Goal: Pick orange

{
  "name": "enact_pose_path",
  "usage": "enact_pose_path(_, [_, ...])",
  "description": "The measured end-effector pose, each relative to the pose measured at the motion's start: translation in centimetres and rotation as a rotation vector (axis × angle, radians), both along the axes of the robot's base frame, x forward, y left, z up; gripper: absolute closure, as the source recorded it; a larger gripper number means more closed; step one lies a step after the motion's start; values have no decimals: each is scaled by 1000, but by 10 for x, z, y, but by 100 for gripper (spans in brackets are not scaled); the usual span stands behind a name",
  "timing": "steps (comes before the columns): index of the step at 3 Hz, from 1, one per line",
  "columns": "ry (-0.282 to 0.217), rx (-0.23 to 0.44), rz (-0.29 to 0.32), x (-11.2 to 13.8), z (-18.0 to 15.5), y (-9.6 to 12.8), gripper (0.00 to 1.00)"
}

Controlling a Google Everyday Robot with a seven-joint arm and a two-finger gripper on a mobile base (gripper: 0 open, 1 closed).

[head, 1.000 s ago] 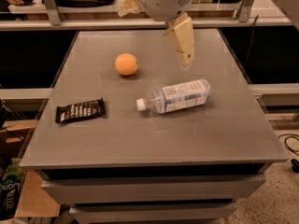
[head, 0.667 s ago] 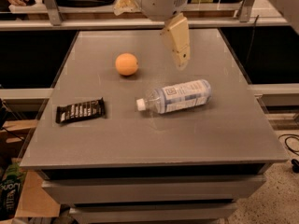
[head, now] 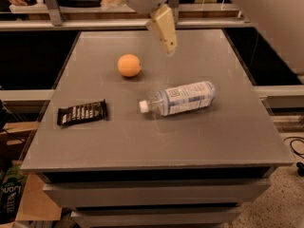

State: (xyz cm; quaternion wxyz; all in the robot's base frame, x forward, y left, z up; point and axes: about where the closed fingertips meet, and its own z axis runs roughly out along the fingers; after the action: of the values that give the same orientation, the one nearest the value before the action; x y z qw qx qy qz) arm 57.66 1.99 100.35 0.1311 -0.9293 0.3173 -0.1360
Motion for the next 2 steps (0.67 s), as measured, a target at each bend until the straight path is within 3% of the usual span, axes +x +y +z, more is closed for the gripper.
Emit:
enact_pose_path(1, [-4, -44, 79, 33, -10, 25, 0])
enact_pose_path(2, [-3, -76, 98, 62, -29, 39, 0])
